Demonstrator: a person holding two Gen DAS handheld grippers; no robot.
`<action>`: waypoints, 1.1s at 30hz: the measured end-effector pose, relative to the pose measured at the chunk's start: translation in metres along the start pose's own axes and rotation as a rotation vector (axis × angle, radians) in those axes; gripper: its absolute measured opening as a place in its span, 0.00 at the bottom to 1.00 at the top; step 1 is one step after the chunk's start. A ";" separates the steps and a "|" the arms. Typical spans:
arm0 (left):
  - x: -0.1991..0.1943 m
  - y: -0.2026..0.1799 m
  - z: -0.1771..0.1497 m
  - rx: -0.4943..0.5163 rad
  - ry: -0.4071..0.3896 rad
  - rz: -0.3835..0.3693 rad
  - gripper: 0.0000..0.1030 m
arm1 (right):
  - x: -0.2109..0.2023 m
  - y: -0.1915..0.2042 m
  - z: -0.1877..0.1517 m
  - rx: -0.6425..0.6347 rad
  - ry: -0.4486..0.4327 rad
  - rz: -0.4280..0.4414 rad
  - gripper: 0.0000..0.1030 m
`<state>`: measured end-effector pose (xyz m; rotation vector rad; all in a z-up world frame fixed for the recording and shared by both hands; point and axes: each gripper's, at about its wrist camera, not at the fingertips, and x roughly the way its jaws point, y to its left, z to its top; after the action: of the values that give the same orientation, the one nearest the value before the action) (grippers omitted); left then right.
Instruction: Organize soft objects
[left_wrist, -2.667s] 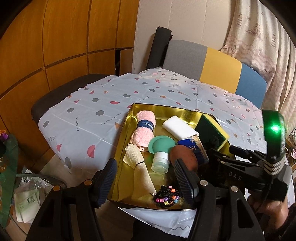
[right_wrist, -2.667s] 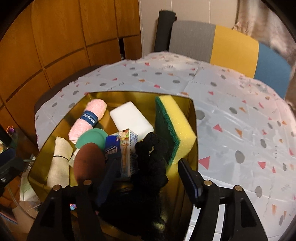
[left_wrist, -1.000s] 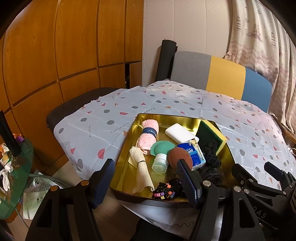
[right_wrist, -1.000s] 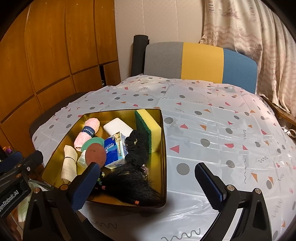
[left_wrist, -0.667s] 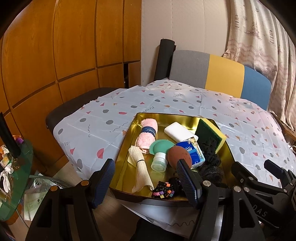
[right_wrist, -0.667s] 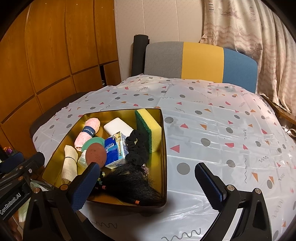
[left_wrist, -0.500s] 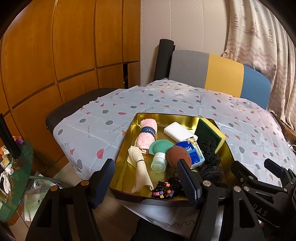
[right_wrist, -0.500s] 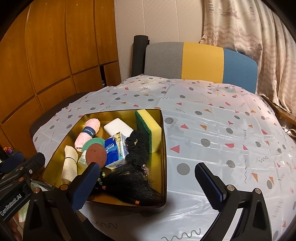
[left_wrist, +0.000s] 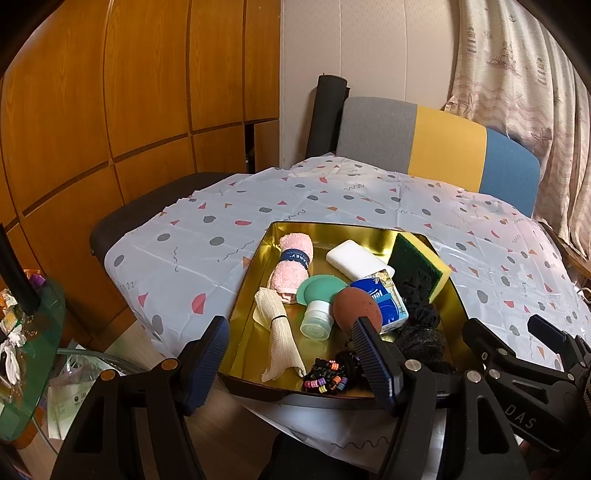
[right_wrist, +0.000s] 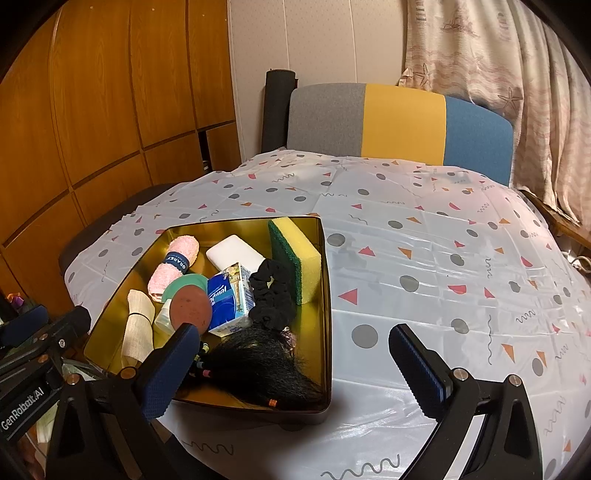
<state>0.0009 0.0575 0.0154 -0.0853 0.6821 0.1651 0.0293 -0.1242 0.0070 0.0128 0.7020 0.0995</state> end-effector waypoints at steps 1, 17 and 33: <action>0.000 0.000 0.000 -0.001 0.000 -0.001 0.68 | 0.000 0.000 0.000 0.000 0.000 0.000 1.00; -0.001 0.000 -0.001 0.003 -0.004 0.011 0.68 | 0.001 -0.001 -0.001 0.006 0.005 0.002 1.00; 0.005 -0.006 0.000 0.070 -0.008 0.037 0.53 | 0.006 -0.003 -0.002 0.003 0.016 -0.005 1.00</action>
<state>0.0061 0.0520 0.0126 -0.0045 0.6817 0.1770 0.0324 -0.1265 0.0013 0.0128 0.7185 0.0939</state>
